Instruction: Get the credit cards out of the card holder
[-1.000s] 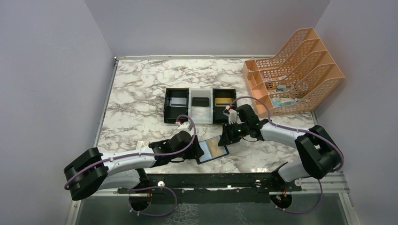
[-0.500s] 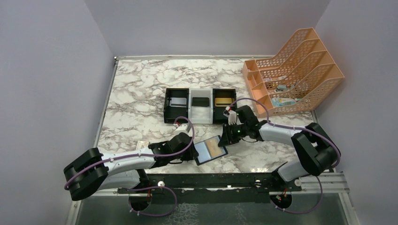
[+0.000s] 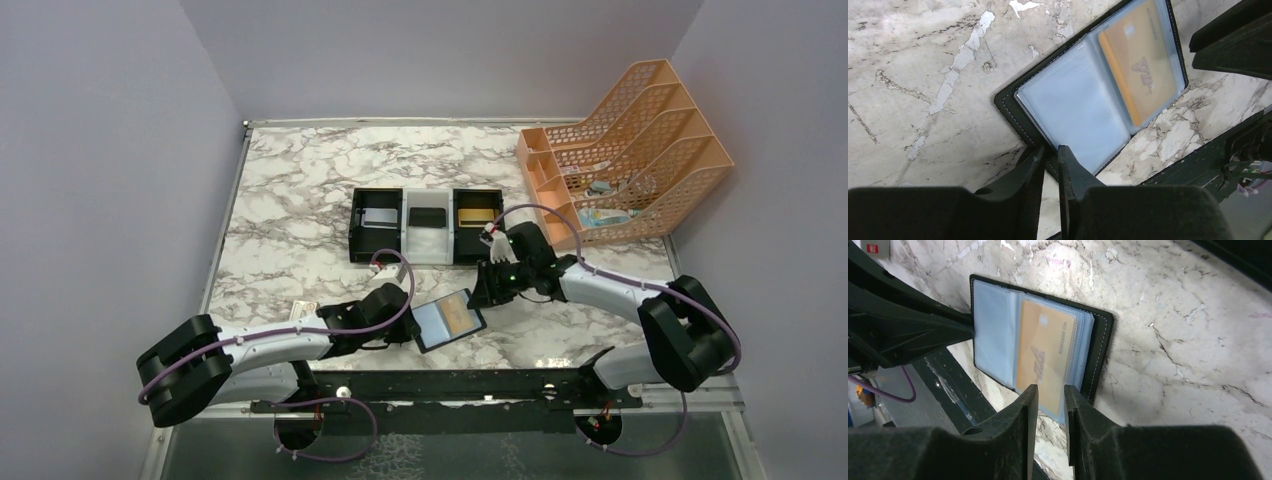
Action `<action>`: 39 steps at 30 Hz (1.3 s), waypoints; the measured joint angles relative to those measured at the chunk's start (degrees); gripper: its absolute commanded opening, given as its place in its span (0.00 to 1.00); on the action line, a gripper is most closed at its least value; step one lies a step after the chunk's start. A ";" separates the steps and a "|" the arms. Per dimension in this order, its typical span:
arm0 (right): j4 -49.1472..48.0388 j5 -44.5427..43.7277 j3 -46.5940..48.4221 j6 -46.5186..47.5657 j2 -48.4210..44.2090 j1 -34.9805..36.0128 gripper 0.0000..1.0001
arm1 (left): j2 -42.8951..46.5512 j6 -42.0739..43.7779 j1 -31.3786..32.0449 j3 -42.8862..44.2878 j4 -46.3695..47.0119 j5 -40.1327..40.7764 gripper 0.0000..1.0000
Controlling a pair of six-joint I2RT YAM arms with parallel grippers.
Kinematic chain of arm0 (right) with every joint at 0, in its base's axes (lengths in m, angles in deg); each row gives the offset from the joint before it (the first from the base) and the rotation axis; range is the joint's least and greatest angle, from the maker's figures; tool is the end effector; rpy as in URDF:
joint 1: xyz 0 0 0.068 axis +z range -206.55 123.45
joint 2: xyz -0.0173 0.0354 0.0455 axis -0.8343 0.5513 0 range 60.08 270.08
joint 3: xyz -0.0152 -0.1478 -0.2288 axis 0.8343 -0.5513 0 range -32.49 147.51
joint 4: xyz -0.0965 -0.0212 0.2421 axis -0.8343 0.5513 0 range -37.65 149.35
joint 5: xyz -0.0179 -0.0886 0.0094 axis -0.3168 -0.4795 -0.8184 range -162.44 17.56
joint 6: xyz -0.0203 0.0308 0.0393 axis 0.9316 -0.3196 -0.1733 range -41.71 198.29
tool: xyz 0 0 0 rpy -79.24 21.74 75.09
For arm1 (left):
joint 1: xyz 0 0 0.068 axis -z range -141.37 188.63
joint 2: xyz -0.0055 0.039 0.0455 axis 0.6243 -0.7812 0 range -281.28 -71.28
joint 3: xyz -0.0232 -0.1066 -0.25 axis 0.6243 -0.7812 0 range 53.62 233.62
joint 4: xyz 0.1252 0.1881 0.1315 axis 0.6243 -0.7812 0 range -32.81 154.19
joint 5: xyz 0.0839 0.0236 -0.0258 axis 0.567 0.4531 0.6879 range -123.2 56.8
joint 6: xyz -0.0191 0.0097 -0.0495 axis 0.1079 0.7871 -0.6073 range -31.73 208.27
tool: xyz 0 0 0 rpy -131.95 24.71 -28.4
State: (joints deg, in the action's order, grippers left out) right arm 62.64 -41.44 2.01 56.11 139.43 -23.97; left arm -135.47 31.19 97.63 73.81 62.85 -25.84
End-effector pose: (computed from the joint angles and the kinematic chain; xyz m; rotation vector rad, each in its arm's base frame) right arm 0.1982 0.1484 0.1569 -0.4711 2.6256 1.0381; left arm 0.1068 -0.1690 0.1464 -0.0241 2.5127 -0.7899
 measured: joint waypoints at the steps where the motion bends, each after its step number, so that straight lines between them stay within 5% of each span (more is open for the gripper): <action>1: -0.13 0.39 0.00 -0.02 0.61 0.00 0.27 | -0.09 0.02 0.00 0.02 0.02 0.00 0.18; 18: -4.20 3.87 -1.01 -0.33 5.77 -0.02 0.21 | -2.73 1.57 0.26 1.81 -0.11 0.00 0.14; 39: -6.03 10.36 -2.34 -2.84 -1.16 0.00 0.21 | -1.81 1.75 0.39 1.49 -0.46 0.46 0.13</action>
State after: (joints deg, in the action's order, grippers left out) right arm 56.61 -31.08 -0.33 53.27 138.27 -23.97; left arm -137.28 32.94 98.02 75.30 62.39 -25.38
